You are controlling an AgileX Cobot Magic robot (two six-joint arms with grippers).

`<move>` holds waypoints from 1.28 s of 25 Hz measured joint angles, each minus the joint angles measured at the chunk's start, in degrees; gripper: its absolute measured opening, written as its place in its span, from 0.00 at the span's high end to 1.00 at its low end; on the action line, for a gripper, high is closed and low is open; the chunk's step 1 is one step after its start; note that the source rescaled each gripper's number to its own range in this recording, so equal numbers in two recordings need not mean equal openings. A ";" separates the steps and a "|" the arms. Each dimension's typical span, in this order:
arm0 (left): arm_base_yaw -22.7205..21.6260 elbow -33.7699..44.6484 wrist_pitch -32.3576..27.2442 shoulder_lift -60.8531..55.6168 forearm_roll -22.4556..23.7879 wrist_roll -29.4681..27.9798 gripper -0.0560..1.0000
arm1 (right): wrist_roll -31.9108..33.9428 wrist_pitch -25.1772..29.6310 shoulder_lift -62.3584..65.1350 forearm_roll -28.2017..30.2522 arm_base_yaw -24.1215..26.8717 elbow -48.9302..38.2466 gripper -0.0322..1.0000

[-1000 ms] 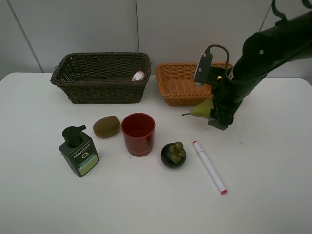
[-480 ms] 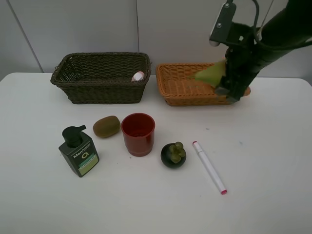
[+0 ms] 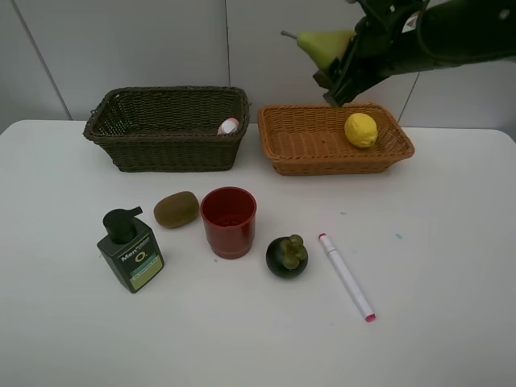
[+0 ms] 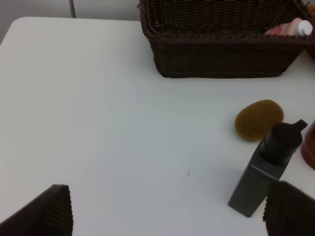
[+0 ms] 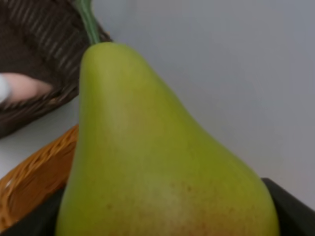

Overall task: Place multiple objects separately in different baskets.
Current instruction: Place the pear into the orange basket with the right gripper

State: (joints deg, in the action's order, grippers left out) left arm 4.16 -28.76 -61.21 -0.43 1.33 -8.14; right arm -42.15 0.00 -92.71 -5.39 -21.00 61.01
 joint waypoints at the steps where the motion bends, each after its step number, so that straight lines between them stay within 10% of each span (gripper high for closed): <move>1: 0.00 0.00 0.00 0.00 0.00 0.00 0.00 | 0.00 -0.30 -1.60 -1.82 0.42 0.87 0.29; 12: 0.00 0.00 0.00 0.00 0.00 0.00 0.00 | 9.65 4.16 -14.04 -13.99 4.39 15.65 0.29; 19: 0.00 0.00 0.00 0.00 0.00 0.00 0.00 | 28.00 8.50 -17.50 -11.99 7.48 17.01 0.29; 32: 0.00 0.00 0.00 0.00 0.00 0.00 0.00 | 34.92 14.22 -26.73 -9.19 9.85 17.26 0.29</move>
State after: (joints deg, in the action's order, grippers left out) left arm 4.16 -28.76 -61.21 -0.43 1.33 -8.14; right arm -7.23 14.22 -119.44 -14.58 -11.14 78.27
